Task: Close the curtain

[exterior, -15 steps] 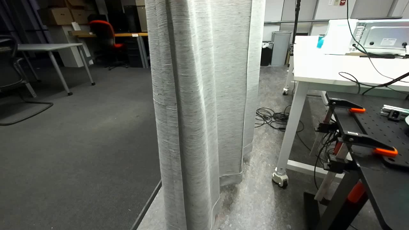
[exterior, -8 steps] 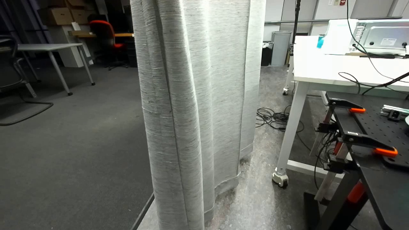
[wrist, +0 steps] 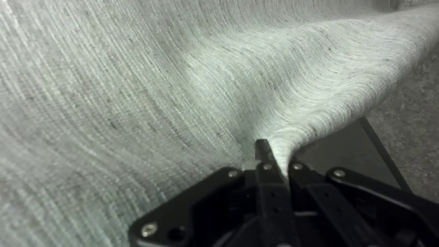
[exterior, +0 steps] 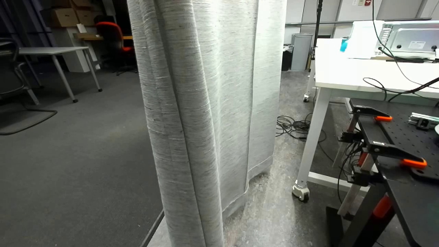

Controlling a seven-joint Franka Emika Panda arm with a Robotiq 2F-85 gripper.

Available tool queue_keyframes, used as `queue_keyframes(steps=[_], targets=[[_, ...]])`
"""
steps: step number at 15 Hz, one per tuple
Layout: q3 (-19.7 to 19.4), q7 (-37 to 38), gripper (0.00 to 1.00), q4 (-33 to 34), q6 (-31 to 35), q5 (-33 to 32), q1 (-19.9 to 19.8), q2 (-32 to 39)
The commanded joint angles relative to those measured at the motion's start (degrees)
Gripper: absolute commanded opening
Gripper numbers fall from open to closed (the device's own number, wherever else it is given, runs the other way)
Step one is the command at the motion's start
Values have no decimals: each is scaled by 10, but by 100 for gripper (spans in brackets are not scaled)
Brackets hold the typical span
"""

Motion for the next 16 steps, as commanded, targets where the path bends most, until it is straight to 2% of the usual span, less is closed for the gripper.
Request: queue_keyframes(steps=[1,16], targets=[[15,-18,0,-3,-3,9,32,60],[38,-92,0,-14,-45,-27,60,47]])
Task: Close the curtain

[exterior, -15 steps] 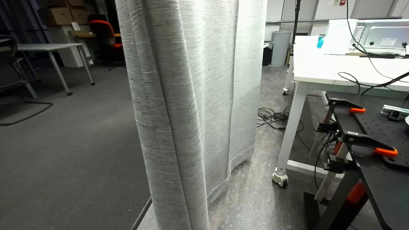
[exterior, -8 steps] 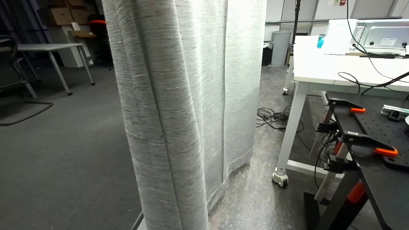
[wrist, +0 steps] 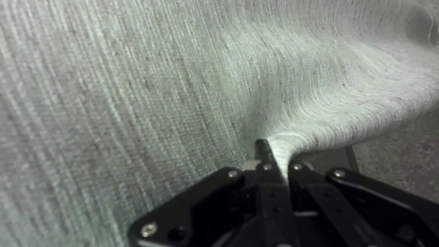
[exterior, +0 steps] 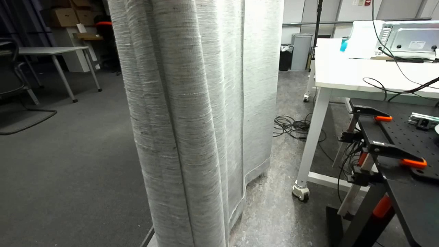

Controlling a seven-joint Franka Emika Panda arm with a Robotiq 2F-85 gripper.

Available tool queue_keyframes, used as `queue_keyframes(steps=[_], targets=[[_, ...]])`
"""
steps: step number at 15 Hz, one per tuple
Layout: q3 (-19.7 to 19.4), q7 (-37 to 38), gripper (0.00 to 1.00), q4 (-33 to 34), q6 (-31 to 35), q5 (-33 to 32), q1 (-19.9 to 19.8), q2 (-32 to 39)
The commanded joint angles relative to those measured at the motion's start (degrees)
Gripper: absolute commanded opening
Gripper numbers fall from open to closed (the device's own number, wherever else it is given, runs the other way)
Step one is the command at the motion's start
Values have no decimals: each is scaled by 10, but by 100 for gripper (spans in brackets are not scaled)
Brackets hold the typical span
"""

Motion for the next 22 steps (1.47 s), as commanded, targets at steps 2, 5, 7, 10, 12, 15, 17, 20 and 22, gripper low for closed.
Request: queue_keyframes(steps=[2,5,7,10,12,15,17,20,22], targets=[[18,-15,0,-27,-9,-7,26,44],[22,-24,0,-32,-15,-18,31,39],[26,-29,0,-33,-27,-25,34,38],[31,-33,0,-34,-47,-33,38,38],[34,-36,0,-34,-57,-41,41,39],[37,-41,0,-34,-74,-44,45,40],[39,-42,0,-34,-88,-44,46,41],[42,-41,0,-33,-111,-34,49,41],[25,-35,2,-1,-116,-57,33,-8]])
